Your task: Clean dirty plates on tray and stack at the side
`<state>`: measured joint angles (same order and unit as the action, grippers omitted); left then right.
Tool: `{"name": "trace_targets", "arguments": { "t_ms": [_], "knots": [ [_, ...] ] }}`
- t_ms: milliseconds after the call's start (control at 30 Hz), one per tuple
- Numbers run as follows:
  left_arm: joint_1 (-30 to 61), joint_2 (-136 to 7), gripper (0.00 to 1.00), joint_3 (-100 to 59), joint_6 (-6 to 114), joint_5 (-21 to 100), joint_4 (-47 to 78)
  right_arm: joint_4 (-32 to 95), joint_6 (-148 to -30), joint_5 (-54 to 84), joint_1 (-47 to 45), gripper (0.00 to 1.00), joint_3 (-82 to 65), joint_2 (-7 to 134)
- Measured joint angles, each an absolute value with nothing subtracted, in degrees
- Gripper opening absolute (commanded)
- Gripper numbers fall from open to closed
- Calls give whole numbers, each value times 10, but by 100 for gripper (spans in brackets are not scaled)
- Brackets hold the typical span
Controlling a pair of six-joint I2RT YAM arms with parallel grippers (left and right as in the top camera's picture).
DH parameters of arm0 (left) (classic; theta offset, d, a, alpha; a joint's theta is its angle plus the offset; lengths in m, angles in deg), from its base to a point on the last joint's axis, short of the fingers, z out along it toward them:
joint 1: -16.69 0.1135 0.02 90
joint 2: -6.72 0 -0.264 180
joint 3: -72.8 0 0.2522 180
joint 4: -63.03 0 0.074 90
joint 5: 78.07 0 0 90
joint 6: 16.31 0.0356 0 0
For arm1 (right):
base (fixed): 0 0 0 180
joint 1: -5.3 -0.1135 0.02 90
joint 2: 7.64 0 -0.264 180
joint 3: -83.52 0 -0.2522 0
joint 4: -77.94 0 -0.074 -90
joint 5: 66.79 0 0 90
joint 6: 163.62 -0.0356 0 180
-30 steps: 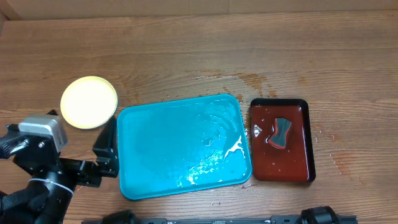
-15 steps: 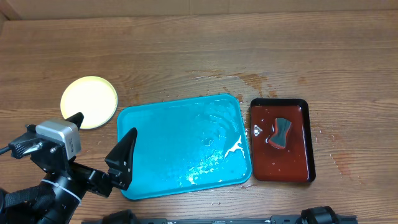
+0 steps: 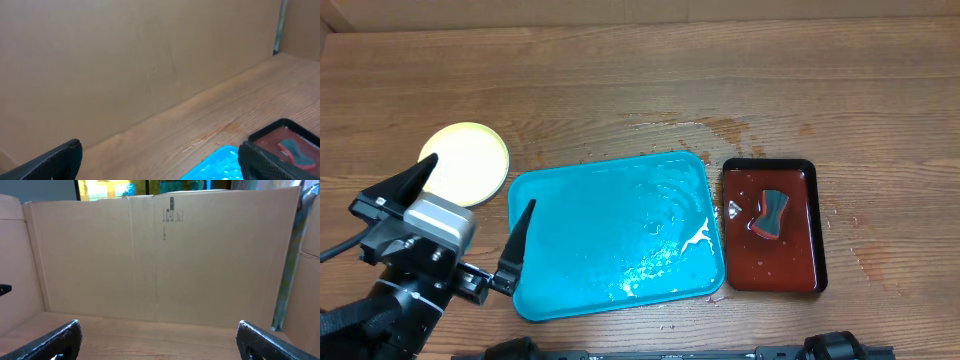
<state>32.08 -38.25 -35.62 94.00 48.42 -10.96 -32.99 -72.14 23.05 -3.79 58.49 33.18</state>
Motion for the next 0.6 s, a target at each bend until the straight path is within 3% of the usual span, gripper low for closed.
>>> {"name": "trace_targets", "arguments": {
  "t_ms": [400,600],
  "knots": [
    [304,-383,100,-356,966,628,-36,-329,-721,230,-38,100,585,332],
    [247,-364,100,-347,952,603,20,-329,-721,231,-38,100,585,332]
  ]
}}
